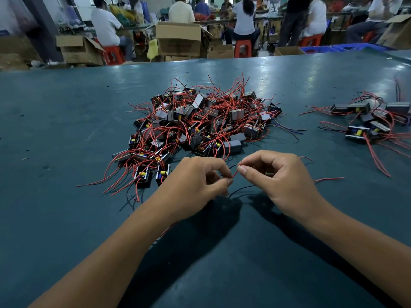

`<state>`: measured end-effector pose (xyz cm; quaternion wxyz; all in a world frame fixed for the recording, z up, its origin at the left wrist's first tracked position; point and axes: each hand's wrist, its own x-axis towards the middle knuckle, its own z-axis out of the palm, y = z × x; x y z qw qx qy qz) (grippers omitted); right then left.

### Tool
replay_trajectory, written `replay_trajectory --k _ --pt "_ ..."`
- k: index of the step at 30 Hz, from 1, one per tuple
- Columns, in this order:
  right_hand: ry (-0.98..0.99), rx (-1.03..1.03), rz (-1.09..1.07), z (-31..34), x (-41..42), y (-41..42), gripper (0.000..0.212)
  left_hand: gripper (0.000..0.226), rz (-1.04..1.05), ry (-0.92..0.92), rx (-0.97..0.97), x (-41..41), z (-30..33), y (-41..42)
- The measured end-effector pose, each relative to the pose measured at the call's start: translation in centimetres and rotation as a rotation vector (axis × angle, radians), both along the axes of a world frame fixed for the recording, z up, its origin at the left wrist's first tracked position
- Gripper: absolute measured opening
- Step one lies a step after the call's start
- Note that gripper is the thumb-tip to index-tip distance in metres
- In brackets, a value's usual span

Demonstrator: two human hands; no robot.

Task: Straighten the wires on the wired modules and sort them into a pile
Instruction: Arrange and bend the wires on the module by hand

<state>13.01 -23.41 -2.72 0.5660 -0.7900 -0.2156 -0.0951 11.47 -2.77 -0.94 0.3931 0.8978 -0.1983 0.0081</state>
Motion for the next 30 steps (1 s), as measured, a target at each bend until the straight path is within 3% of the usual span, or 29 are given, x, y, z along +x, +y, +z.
replay_trajectory --k 30 --pt "0.040 0.058 -0.003 -0.13 -0.05 -0.03 0.003 0.010 -0.007 0.001 -0.027 -0.39 -0.01 -0.23"
